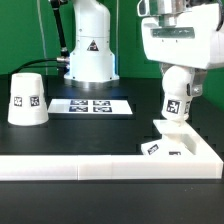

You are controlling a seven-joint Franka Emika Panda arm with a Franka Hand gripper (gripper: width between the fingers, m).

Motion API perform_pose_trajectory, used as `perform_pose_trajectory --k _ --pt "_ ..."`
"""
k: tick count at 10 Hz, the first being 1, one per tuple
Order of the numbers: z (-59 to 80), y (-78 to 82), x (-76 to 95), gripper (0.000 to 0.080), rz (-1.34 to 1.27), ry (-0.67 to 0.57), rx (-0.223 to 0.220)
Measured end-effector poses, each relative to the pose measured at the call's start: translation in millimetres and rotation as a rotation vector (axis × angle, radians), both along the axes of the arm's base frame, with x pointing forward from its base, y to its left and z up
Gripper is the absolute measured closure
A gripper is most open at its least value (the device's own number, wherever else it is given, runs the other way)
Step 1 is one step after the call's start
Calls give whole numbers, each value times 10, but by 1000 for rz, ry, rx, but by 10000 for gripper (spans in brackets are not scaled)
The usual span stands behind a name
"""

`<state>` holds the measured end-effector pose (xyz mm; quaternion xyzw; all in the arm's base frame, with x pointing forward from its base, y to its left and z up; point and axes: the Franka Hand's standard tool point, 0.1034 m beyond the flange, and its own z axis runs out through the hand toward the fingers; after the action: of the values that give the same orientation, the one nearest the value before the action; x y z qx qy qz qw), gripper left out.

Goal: Assemble lamp

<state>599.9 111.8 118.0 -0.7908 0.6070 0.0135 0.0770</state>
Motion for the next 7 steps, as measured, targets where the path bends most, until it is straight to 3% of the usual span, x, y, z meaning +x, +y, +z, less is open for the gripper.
perform_pose_trajectory --k 7 --pt "28 -12 19 101 479 -73 -40"
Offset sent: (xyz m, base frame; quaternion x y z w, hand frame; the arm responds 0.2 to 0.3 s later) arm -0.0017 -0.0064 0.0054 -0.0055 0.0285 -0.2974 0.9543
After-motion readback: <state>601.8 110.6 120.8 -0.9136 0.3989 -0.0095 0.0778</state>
